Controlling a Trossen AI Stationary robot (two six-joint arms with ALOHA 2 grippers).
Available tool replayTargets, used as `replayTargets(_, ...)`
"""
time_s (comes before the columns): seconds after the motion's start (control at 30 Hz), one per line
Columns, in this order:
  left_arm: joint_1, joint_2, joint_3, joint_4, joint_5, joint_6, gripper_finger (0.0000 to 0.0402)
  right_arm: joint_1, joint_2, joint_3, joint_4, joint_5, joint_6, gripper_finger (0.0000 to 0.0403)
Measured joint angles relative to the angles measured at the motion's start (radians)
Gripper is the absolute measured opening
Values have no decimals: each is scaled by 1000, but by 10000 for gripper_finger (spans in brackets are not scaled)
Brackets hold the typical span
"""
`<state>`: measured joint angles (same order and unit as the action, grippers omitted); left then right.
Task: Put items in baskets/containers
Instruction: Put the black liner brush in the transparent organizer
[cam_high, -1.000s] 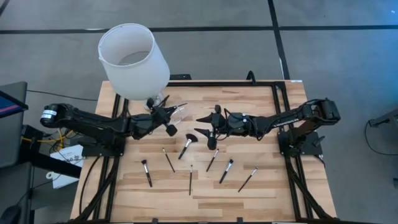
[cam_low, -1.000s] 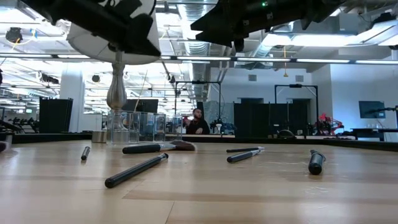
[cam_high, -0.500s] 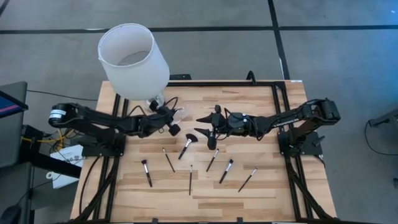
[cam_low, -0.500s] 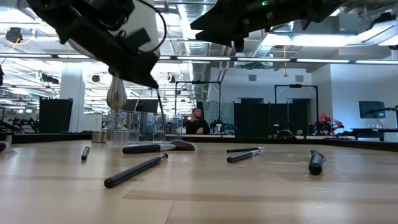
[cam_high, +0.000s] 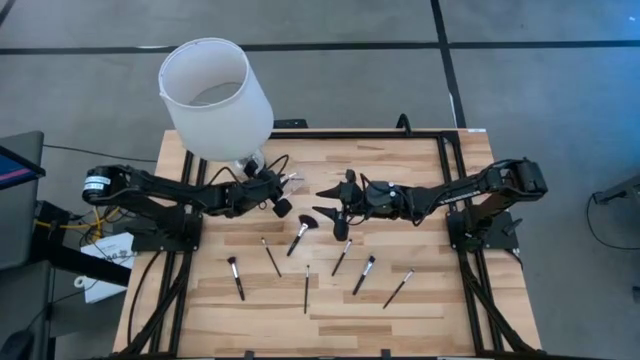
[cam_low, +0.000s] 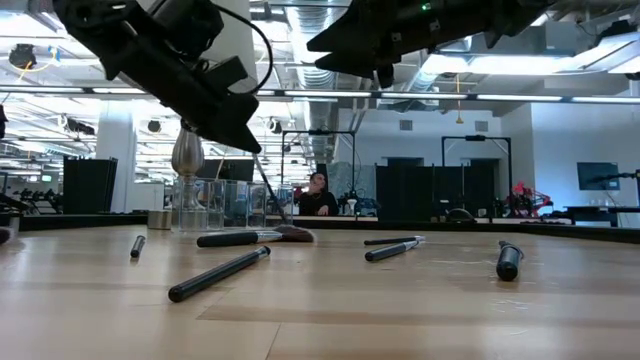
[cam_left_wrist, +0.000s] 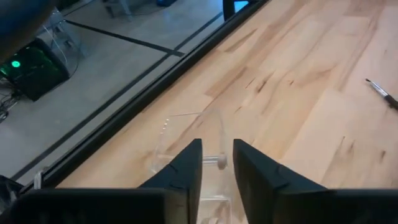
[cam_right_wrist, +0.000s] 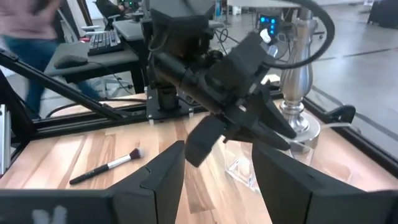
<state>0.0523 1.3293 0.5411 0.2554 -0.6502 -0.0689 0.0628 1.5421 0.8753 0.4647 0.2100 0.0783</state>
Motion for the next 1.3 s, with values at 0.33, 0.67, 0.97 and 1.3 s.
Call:
replayTargets(0.33, -203, -215, 0, -31, 3, 38, 122, 31, -49, 0, -56, -9, -81, 188)
replayTargets(0.67, -336, -308, 0, -73, 193, 2, 116, 7, -261, 0, -422, -6, -229, 191)
replayTargets(0.97, -329, -147, -1, -76, 157, -103, 115, -203, -156, -199, -225, -265, -114, 178)
replayTargets(1.3, -308, -111, -1, -76, 151, -131, 115, -254, 25, -276, -142, -541, -96, 158)
